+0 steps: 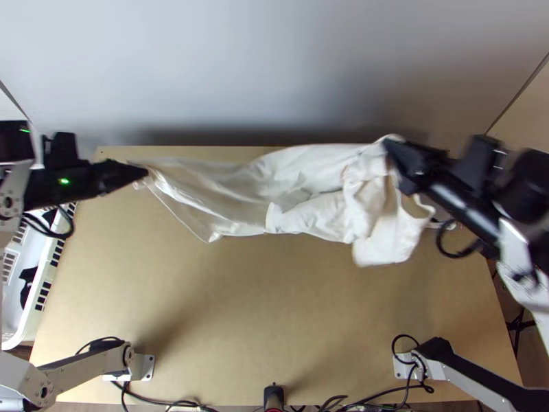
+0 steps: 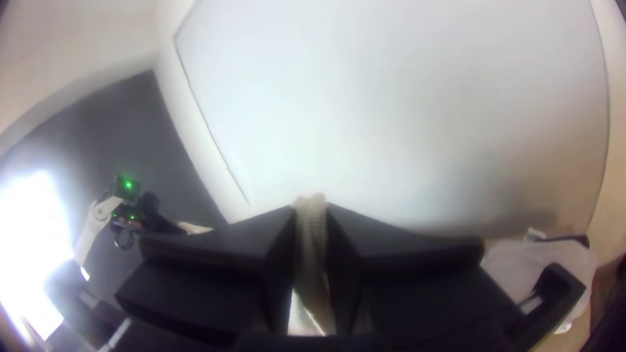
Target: Fold the t-shirt
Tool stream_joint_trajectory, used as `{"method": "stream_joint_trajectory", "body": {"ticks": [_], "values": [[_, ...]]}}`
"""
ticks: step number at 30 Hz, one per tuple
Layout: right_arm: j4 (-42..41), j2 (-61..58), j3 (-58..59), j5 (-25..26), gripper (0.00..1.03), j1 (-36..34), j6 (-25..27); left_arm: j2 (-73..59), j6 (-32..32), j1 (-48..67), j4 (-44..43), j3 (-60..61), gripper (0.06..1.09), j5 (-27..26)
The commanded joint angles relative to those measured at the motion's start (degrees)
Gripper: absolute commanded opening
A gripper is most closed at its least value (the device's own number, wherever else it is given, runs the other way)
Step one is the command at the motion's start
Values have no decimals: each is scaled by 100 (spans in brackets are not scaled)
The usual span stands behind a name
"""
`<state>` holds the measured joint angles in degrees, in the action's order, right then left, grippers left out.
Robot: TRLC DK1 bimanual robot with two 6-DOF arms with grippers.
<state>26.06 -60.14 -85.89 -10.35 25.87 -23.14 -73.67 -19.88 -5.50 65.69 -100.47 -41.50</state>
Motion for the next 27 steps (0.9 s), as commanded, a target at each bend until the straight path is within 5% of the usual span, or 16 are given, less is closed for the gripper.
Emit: {"method": "stream_joint_trajectory", "body": {"ticks": [1, 6, 12, 18, 22, 27], "values": [[-523, 828, 90, -11, 2, -38, 626, -77, -719, -1032, -12, -562, 9, -1106], [-726, 1285, 195, -398, 2, 6, 740, 10, -886, -1366, -12, -562, 9, -1484], [804, 1074, -367, -934, 2, 68, -1044, 661, -816, -1305, 119, -544, 9, -1836], [1498, 1303, -42, -1162, 2, 1087, -1554, 1329, -297, -1234, 699, -456, 9, -2328], [1401, 1813, 512, -1180, 2, 1913, -1132, 2085, 151, -821, 708, -175, 9, -2390], [1507, 1989, 459, -2217, 2, 2027, -894, 2779, -245, -268, 23, 27, 9, -2398]]}}
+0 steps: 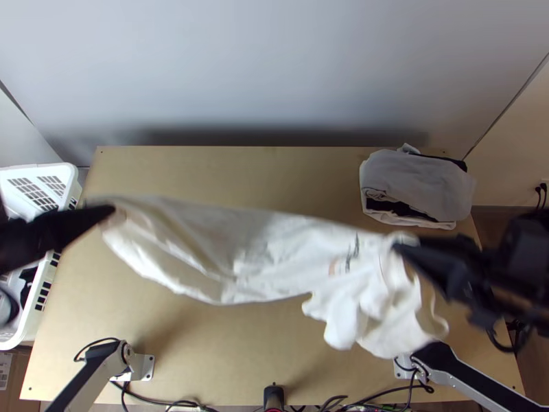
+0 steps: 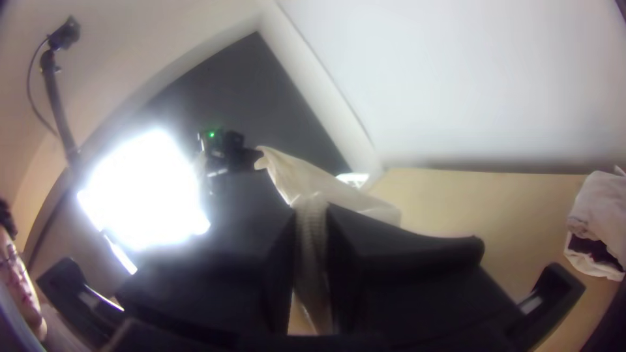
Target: Fold the t-shirt
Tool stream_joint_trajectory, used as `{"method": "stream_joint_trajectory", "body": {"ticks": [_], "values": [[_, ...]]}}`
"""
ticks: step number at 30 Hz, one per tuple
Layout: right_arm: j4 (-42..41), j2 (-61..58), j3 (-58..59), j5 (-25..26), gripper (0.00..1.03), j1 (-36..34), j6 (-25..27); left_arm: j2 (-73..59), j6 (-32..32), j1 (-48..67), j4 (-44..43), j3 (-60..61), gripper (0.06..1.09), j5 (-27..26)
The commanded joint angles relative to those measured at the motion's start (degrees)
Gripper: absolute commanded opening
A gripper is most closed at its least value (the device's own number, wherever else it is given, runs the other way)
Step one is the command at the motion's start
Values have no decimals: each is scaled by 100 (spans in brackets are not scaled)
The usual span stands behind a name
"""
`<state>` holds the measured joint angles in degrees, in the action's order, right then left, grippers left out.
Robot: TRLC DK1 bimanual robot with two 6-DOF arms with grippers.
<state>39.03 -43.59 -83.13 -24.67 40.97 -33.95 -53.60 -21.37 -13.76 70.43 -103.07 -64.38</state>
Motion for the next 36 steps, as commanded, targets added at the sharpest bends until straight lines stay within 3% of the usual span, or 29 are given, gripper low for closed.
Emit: {"method": "stream_joint_trajectory", "body": {"ticks": [1, 5, 9, 12, 14, 18, 22, 27, 30, 31, 34, 35, 36], "values": [[316, 334, 192, -882, 2, 517, 126, 843, -122, 638, -469, 366, 9, -110], [378, 369, 175, -1445, 2, 535, -234, 922, -316, 1086, -478, 445, 9, -136], [123, 501, 324, -1875, 2, 570, -164, 931, -351, 1411, -663, 498, 9, -233], [53, 483, 790, -1866, 2, 552, -287, 975, -298, 1473, -909, 1113, 9, -224], [61, 448, 1396, -1805, 2, 403, -419, 1019, -52, 1437, -1023, 2124, 9, -215], [44, 431, 3049, -1840, 2, -186, -287, 720, 1214, 1051, -1076, 4040, 9, -22], [-1125, 105, 4349, -1998, 2, -1425, 223, -379, 1600, 646, -2491, 5376, 9, 567], [-2813, -1415, 4631, -1928, 2, -2805, 223, -1935, 1407, 295, -3756, 5437, 9, 901], [-3393, -2549, 4376, -1119, 3, -3078, 12, -2646, 959, 242, -4459, 5376, 9, 1288], [-3463, -2865, 4244, -961, 15, -3192, -138, -2840, 792, 233, -4644, 5367, 9, 1419], [-3463, -3419, 3813, -504, 91, -3455, -481, -3095, 669, 225, -4749, 5341, 9, 1569], [-3454, -3524, 3664, -478, 98, -3561, -489, -3086, 660, 225, -4741, 5350, 9, 1569], [-3402, -3551, 3541, -416, 98, -3649, -533, -3033, 660, 225, -4741, 5385, 9, 1569]]}}
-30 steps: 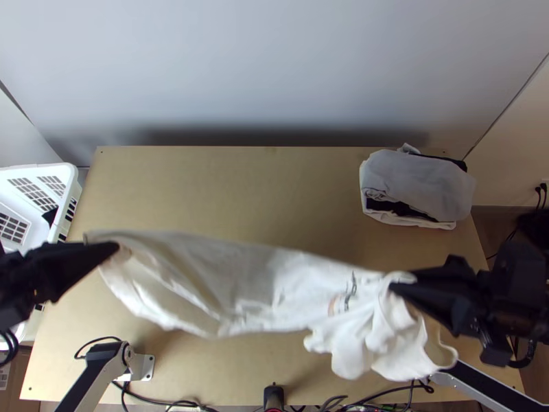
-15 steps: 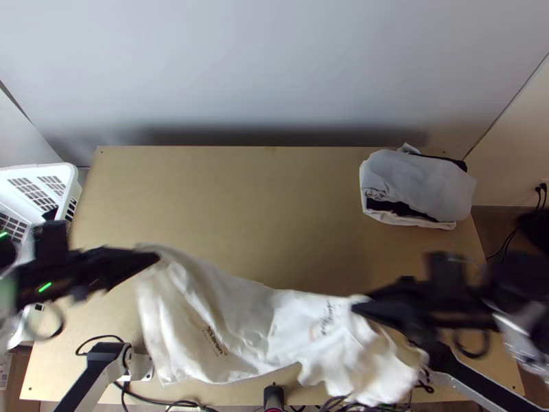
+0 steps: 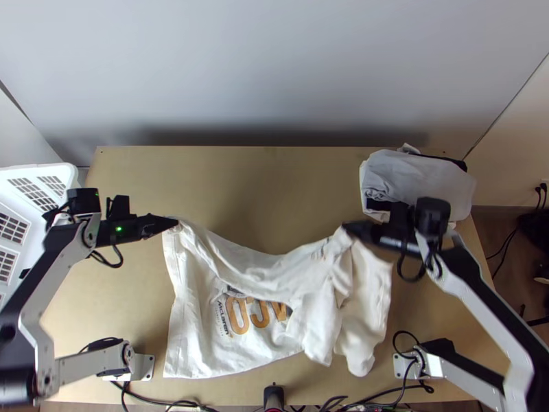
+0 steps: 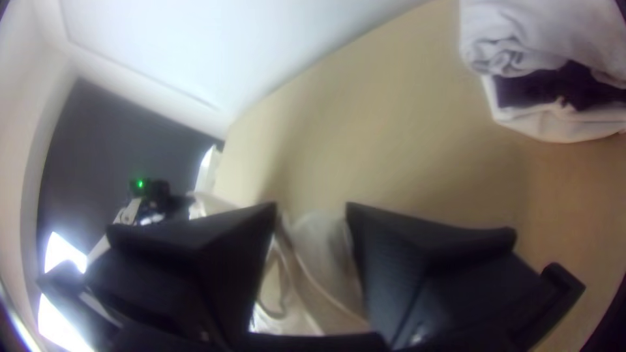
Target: Fold the t-shirt
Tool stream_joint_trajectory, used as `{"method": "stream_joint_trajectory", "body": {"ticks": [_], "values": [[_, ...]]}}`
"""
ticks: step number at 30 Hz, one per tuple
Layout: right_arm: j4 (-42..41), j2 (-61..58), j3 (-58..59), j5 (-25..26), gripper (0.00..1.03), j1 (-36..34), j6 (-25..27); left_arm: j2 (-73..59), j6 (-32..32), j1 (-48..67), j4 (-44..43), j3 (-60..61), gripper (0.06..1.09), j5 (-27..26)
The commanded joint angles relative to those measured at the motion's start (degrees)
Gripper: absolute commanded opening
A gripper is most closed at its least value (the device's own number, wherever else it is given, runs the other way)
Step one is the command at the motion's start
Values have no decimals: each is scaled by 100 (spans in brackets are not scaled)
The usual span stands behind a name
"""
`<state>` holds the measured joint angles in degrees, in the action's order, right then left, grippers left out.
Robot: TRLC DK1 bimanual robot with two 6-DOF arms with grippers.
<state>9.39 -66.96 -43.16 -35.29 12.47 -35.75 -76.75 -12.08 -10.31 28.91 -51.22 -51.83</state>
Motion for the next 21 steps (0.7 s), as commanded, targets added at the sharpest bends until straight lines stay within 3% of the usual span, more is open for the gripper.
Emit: {"method": "stream_joint_trajectory", "body": {"ticks": [1, 5, 8, 10, 13, 18, 21], "values": [[-350, -1126, -553, 725, 98, -816, -336, -648, -269, -121, -588, 244, 9, 314], [116, -186, -931, 743, 97, -851, -301, -358, -269, -112, -570, 367, 9, 305], [1645, 122, -1793, 655, 94, -517, -380, -174, -304, -68, -553, 446, 9, 297], [2858, 122, -2355, 259, 94, -315, -635, -42, -348, -51, -544, 490, 9, 288], [4185, 16, -2461, 171, 95, 335, -697, 90, -410, -15, -544, 534, 9, 288], [4352, 34, -1441, 163, 97, 564, -697, 196, -436, 46, -535, 605, 9, 288], [3948, -168, -852, 154, 98, 432, -697, 301, -462, 73, -535, 622, 9, 288]]}}
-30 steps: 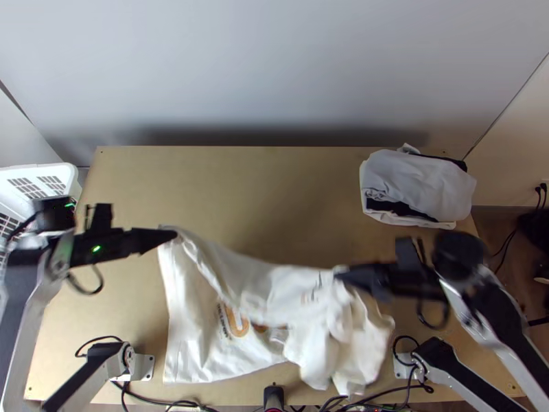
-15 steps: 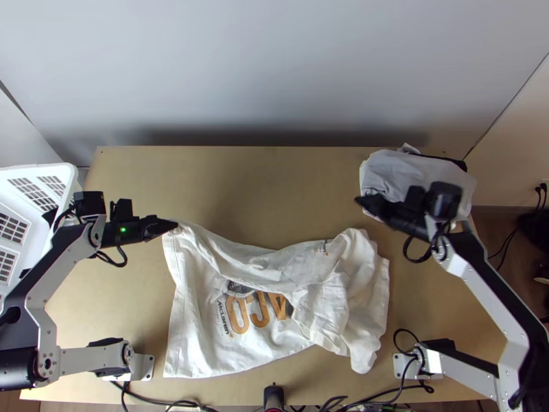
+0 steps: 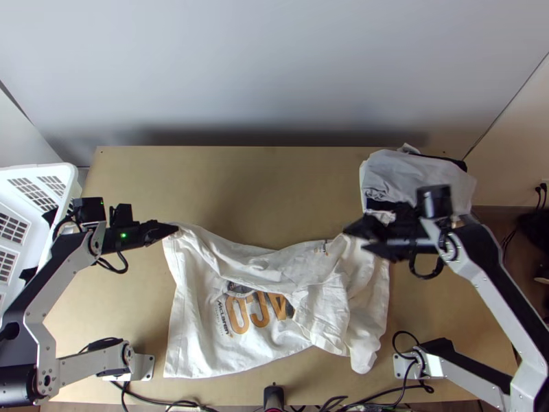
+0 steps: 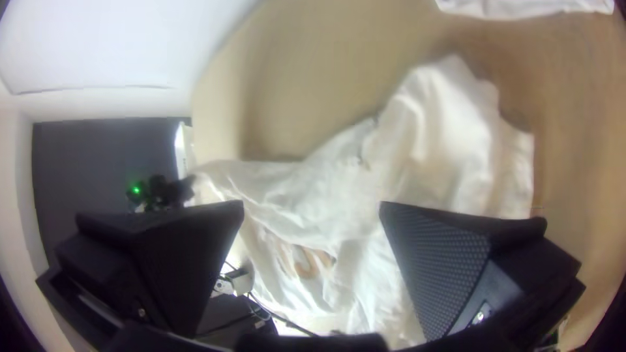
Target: Fold the t-shirt
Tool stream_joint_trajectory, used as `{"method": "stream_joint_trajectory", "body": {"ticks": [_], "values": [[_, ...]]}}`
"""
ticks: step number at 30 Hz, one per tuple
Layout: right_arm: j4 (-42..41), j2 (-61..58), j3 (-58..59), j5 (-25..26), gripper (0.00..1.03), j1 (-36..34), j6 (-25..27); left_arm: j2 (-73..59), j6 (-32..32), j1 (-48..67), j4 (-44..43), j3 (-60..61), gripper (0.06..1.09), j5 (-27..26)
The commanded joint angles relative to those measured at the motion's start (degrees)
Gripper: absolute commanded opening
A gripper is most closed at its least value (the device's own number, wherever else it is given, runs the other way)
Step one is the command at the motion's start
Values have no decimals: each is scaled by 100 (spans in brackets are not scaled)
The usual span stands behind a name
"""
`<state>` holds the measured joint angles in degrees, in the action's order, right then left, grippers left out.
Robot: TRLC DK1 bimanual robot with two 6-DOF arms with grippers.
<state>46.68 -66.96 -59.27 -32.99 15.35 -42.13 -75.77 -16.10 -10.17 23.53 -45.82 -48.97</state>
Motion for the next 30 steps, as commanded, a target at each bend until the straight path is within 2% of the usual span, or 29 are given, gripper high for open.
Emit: {"method": "stream_joint_trajectory", "body": {"ticks": [1, 8, 14, 16, 18, 20, 23, 24, 25, 26, 28, 30], "values": [[70, -239, 917, -84, 98, 64, -59, 247, -69, 59, 11, 82, 9, 2], [-422, -810, 1655, -181, 98, 91, -59, 370, -69, 51, 11, 12, 9, 2], [-449, -854, 1717, -190, 97, 301, -23, 370, -69, 59, 3, -14, 9, 10], [-458, -889, 1734, -234, 92, 416, -6, 370, -78, 59, 3, -23, 9, 10], [-466, -1030, 1760, -427, 81, 556, 64, 370, -87, 51, -15, -32, 9, 10], [-528, -1153, 1760, -673, 60, 688, 240, 370, -104, 59, -24, -50, 9, 2], [-888, -1249, 1734, -849, 58, 1101, 363, 370, -113, 59, -33, -76, 9, 2], [-1046, -1276, 1752, -832, 49, 1092, 372, 378, -113, 59, -33, -76, 9, 2], [-1310, -1416, 1743, -682, 21, 1066, 355, 396, -113, 59, -33, -76, 9, 2], [-1662, -1583, 1690, -137, 2, 952, 196, 405, -113, 51, -33, -67, 9, 2], [-2022, -1698, 1444, 118, 2, 715, 240, 466, -122, 15, -24, -76, 9, 2], [-2312, -1311, 1022, 443, 2, 512, 249, 642, -192, -37, 38, -155, 9, 2]]}}
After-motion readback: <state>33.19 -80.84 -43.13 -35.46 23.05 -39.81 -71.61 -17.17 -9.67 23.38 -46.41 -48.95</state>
